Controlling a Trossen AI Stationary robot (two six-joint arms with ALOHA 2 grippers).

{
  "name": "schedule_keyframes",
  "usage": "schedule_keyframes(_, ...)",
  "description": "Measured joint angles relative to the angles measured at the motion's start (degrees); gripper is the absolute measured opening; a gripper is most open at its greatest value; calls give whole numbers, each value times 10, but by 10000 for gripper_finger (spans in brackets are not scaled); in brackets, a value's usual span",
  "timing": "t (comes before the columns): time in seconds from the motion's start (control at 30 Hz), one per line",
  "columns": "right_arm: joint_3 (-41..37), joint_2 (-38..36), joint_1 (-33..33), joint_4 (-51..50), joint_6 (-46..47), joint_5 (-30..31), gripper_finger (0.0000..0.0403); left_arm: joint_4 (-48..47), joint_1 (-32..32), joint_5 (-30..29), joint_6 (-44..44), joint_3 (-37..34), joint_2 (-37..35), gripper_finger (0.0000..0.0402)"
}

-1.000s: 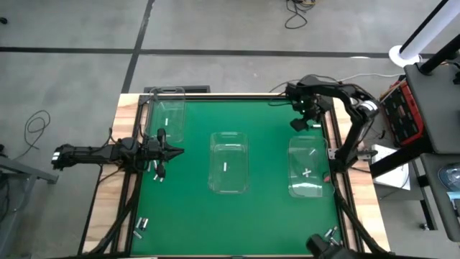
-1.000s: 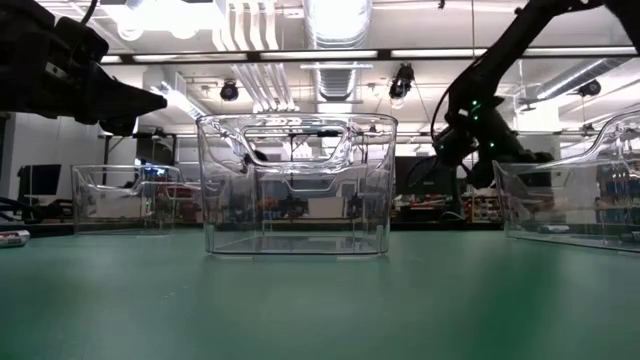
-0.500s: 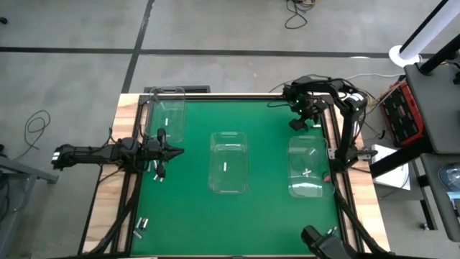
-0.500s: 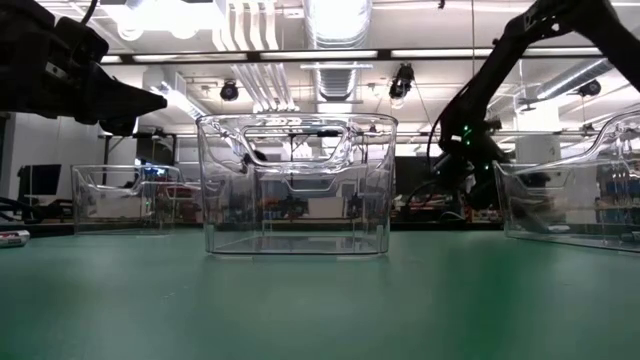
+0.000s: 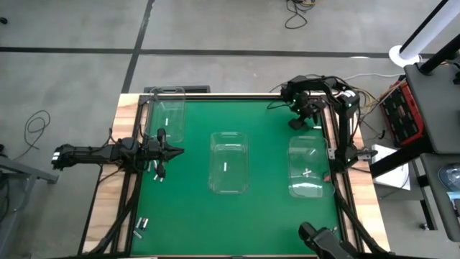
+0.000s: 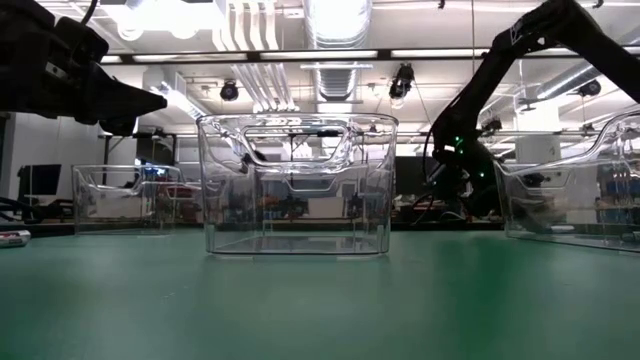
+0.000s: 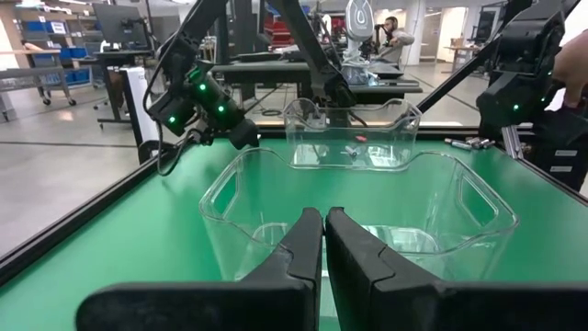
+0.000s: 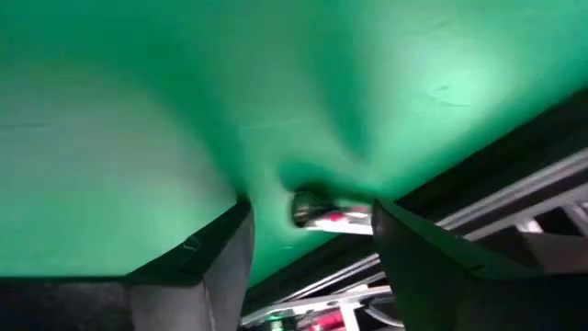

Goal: Sort batteries
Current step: Put the silver battery into the middle transparent bin

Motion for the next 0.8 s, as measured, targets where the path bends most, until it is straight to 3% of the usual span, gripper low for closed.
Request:
schedule_keyframes(0.3,-1,8,2,-25,-29,5,175,0,0,0,0,0,0,0)
schedule_keyframes(0.8,15,52,6,-38,-28,39,171,0,0,0,0,0,0,0)
